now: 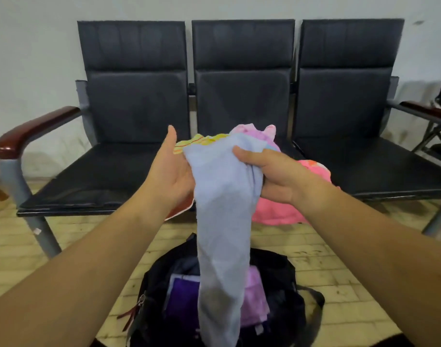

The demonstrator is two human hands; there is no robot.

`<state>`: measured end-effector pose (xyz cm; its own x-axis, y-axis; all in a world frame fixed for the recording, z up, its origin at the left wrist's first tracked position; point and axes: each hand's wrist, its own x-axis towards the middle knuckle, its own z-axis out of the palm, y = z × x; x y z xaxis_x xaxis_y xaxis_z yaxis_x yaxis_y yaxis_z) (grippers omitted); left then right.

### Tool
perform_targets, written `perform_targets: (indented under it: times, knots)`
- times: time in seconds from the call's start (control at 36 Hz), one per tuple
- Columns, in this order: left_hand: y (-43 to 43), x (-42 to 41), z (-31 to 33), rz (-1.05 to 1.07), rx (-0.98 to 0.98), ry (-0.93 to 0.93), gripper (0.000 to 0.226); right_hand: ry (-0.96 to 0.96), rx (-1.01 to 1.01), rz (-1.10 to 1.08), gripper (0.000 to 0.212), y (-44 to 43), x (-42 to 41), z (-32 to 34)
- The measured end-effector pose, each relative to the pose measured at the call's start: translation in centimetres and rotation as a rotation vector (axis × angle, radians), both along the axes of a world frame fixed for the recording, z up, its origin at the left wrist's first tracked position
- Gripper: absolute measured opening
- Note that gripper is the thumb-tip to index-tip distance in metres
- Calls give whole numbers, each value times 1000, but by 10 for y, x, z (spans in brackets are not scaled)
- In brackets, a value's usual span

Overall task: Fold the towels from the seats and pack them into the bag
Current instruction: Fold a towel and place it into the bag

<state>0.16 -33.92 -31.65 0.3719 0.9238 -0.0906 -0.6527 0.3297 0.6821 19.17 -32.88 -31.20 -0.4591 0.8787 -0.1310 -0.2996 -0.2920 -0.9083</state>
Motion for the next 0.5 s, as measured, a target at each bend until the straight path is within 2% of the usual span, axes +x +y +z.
perform_targets:
  times: [0.06, 0.08, 0.14, 0.19, 0.25, 0.33, 0.42, 0.5]
  knots:
    - [-3, -2, -17, -75, 65, 111, 100, 109, -16, -64, 25, 4, -2, 3]
    - [-6, -2, -29, -92, 90, 174, 97, 151, -23, -99, 28, 8, -2, 2]
    - [-13, 4, -42, -149, 142, 300, 76, 197, -35, -173, 38, 13, -1, 2]
    - [-16, 13, -53, -208, 217, 520, 43, 200, -42, -216, 44, 17, 3, -4]
    - [-13, 20, -57, -203, 262, 701, 33, 179, -59, -223, 39, 22, 11, -11]
    - [-5, 20, -61, -158, 238, 731, 34, 63, -44, -251, 34, 31, 23, -17]
    - [1, 17, -59, -138, 217, 741, 35, -118, -14, -367, 30, 40, 36, -25]
    - [3, 17, -56, -88, 181, 607, 37, -161, -57, -415, 22, 49, 49, -35]
